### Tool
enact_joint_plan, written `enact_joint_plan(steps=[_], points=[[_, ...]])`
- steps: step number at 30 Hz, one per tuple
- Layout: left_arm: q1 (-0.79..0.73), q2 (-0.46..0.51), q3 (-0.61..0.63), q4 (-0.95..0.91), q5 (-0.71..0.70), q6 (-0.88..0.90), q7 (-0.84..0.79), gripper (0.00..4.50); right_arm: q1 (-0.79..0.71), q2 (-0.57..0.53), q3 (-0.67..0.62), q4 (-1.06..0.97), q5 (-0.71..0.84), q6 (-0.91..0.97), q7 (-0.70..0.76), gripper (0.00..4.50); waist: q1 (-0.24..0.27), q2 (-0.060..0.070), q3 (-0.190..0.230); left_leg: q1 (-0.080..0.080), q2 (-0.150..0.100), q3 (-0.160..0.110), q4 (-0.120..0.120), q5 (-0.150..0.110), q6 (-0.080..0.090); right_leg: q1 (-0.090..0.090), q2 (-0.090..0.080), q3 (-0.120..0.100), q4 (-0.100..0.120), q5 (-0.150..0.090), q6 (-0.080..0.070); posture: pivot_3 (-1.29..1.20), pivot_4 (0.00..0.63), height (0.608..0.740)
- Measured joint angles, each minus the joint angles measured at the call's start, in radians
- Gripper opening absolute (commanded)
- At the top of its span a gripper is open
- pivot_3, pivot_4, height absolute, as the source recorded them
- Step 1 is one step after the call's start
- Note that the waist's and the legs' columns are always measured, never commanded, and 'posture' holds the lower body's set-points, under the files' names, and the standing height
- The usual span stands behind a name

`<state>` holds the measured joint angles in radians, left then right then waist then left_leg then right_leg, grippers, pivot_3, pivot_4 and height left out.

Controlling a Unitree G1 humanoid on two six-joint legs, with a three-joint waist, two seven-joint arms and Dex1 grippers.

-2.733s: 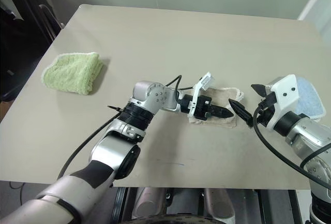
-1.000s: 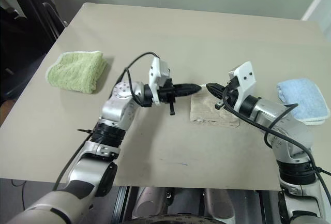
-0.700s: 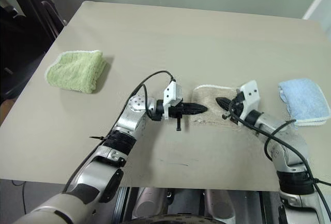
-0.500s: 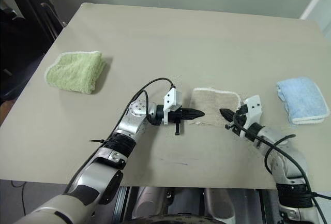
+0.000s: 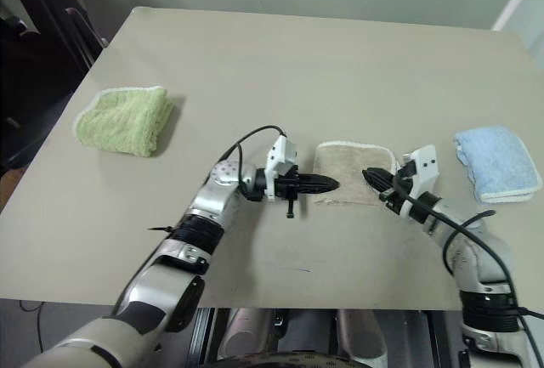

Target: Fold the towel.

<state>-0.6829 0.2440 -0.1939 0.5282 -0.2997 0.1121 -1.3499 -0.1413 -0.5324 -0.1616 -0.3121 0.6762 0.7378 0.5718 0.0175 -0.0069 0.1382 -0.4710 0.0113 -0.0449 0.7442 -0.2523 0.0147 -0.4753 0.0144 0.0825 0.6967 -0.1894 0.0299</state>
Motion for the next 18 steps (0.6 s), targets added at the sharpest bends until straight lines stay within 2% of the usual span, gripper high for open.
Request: enact_joint_plan(steps=[2, 8, 9, 10, 15, 18], points=[[0.000, 0.037, 0.035, -0.076, -0.054, 0.094, -0.015, 1.51, -0.003, -0.029, -0.036, -0.045, 0.060, 0.042, 0.012, 2.13, -0.001, 0.000, 0.000, 0.000, 0.000, 0.001, 0.000, 0.000, 0.000, 0.000, 0.000, 0.000, 0.000, 0.000, 0.000, 0.00, 0.150, 0.697], [0.000, 0.171, 0.094, -0.218, -0.148, 0.281, -0.045, 3.73, -0.085, -0.142, -0.114, -0.063, 0.252, 0.199, 0.059, 4.32, -0.002, 0.000, 0.000, 0.001, 0.000, 0.002, 0.001, 0.001, 0.001, 0.000, 0.000, 0.001, 0.000, -0.002, 0.003, 0.00, 0.150, 0.697], [0.001, 0.191, 0.112, -0.232, -0.164, 0.311, -0.045, 4.05, -0.107, -0.163, -0.131, -0.041, 0.290, 0.232, 0.070, 4.50, -0.002, 0.000, 0.000, 0.001, 0.000, 0.001, 0.001, 0.001, 0.001, 0.001, 0.000, 0.001, 0.000, -0.002, 0.003, 0.00, 0.150, 0.697], [0.002, 0.206, 0.121, -0.246, -0.180, 0.335, -0.045, 4.47, -0.124, -0.178, -0.142, -0.013, 0.317, 0.257, 0.077, 4.50, -0.002, 0.000, 0.000, 0.001, 0.000, 0.001, 0.001, 0.001, 0.001, 0.001, 0.000, 0.001, 0.000, -0.002, 0.003, 0.00, 0.150, 0.697], [0.062, 0.275, 0.146, -0.313, -0.203, 0.384, -0.031, 4.47, -0.187, -0.244, -0.151, 0.201, 0.338, 0.332, 0.137, 4.50, 0.000, 0.000, 0.000, -0.001, 0.000, 0.001, 0.001, 0.000, 0.001, -0.002, -0.001, 0.001, 0.000, 0.000, -0.001, 0.00, 0.150, 0.697], [0.103, 0.278, 0.152, -0.336, -0.178, 0.352, 0.030, 4.47, -0.232, -0.279, -0.109, 0.300, 0.295, 0.347, 0.172, 4.50, -0.002, 0.001, 0.000, -0.002, 0.001, 0.001, 0.000, 0.000, 0.001, -0.004, 0.000, 0.001, 0.000, 0.000, -0.002, 0.00, 0.150, 0.697]])
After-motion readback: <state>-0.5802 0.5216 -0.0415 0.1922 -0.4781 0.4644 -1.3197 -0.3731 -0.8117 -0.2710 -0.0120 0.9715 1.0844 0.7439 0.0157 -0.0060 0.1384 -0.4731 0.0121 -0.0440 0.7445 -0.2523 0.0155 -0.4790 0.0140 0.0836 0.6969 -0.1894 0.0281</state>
